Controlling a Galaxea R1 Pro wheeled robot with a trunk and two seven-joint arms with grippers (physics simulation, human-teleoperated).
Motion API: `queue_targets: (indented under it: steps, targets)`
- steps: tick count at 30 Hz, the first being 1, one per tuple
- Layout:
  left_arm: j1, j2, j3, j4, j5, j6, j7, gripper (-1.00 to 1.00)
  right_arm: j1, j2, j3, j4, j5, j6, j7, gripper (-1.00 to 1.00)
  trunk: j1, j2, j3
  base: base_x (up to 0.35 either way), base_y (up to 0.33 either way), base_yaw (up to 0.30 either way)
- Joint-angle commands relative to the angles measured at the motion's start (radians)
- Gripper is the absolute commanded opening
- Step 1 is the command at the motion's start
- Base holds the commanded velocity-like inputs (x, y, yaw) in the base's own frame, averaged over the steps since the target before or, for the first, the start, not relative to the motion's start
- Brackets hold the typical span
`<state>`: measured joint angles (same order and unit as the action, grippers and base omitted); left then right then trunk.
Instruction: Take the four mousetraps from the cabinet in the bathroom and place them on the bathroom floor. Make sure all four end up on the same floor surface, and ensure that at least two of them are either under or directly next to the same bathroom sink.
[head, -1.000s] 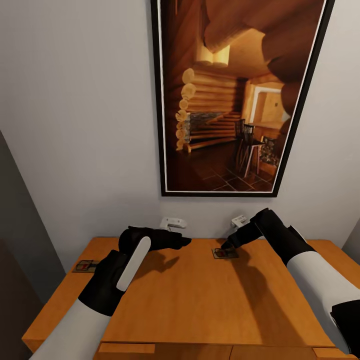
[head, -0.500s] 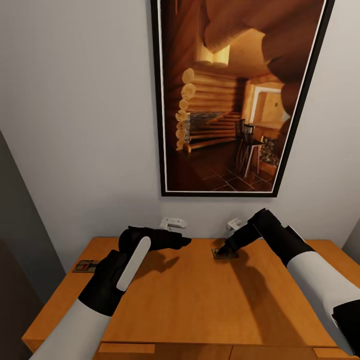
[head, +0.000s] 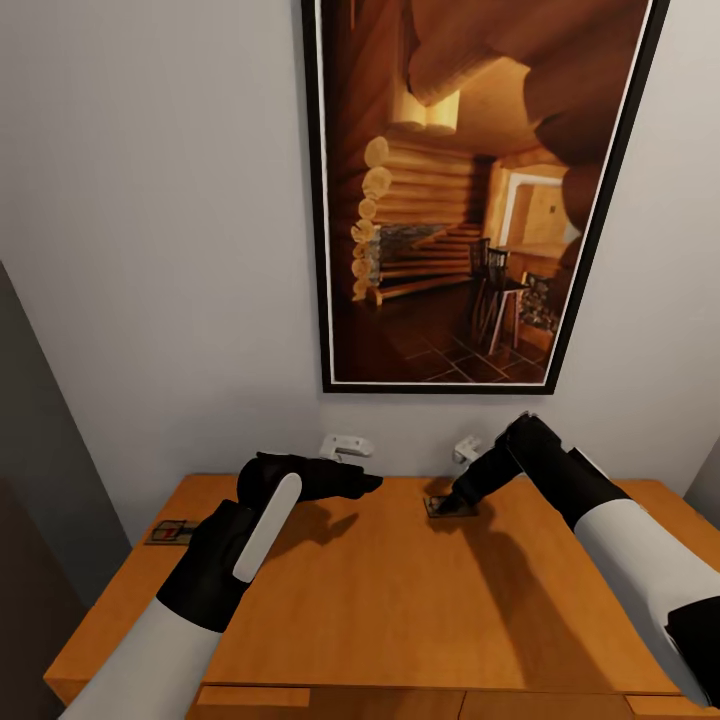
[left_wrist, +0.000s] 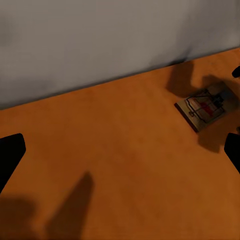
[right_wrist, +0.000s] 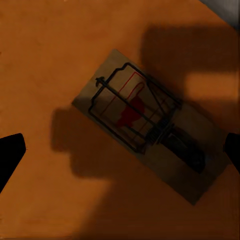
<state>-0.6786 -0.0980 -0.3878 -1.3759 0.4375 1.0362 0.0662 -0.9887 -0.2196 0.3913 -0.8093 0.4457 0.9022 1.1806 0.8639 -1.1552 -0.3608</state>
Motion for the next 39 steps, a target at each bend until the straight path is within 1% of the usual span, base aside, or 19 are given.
queue_targets:
  steps: [1, 5, 9, 17, 21, 24, 30, 35, 36, 39]
  targets:
    - [-0.001, 0.000, 0.000, -0.001, 0.007, 0.004, 0.007, 1.00, -0.005, -0.001, 0.002, -0.002, 0.013, 0.004, 0.016, 1.00, 0.000, -0.001, -0.001, 0.000, 0.000, 0.000]
    - [-0.001, 0.000, 0.000, 0.000, 0.007, 0.004, 0.007, 1.00, -0.018, -0.003, 0.002, -0.001, 0.020, 0.003, 0.034, 1.00, 0.000, -0.001, -0.001, 0.000, 0.000, 0.000]
    - [-0.001, 0.000, 0.000, 0.000, 0.007, 0.004, 0.007, 1.00, -0.024, -0.004, 0.003, -0.001, 0.024, 0.003, 0.040, 1.00, 0.000, -0.001, -0.001, 0.000, 0.000, 0.000]
    - [-0.001, 0.000, 0.000, 0.000, 0.007, 0.004, 0.007, 1.00, -0.031, -0.006, 0.001, -0.002, 0.045, 0.003, 0.046, 1.00, 0.000, -0.001, -0.001, 0.000, 0.000, 0.000]
    - [-0.001, 0.000, 0.000, 0.000, 0.007, 0.004, 0.007, 1.00, -0.045, -0.006, -0.001, 0.001, 0.047, 0.004, 0.048, 1.00, 0.000, -0.001, -0.001, 0.000, 0.000, 0.000]
    - [-0.001, 0.000, 0.000, 0.000, 0.007, 0.004, 0.007, 1.00, -0.068, -0.006, -0.003, 0.008, 0.047, 0.005, 0.054, 1.00, 0.000, -0.001, -0.001, 0.000, 0.000, 0.000]
    - [-0.001, -0.001, -0.001, 0.000, 0.007, 0.004, 0.006, 1.00, -0.084, -0.004, -0.005, 0.019, 0.047, 0.007, 0.059, 1.00, 0.000, -0.001, -0.001, 0.000, 0.000, 0.000]
    - [-0.001, -0.001, 0.000, 0.000, 0.007, 0.004, 0.006, 1.00, -0.099, 0.001, -0.006, 0.071, 0.047, 0.009, 0.055, 1.00, 0.000, -0.001, -0.001, 0.000, 0.000, 0.000]
    - [-0.001, -0.001, 0.000, 0.000, 0.008, 0.004, 0.006, 1.00, -0.114, 0.005, -0.006, 0.106, 0.047, 0.007, 0.053, 1.00, 0.000, -0.001, -0.001, 0.000, 0.000, 0.000]
    - [-0.001, -0.002, 0.000, 0.000, 0.008, 0.004, 0.006, 1.00, -0.137, 0.008, -0.006, 0.169, 0.047, 0.002, 0.050, 1.00, 0.000, -0.001, -0.001, 0.000, 0.000, 0.000]
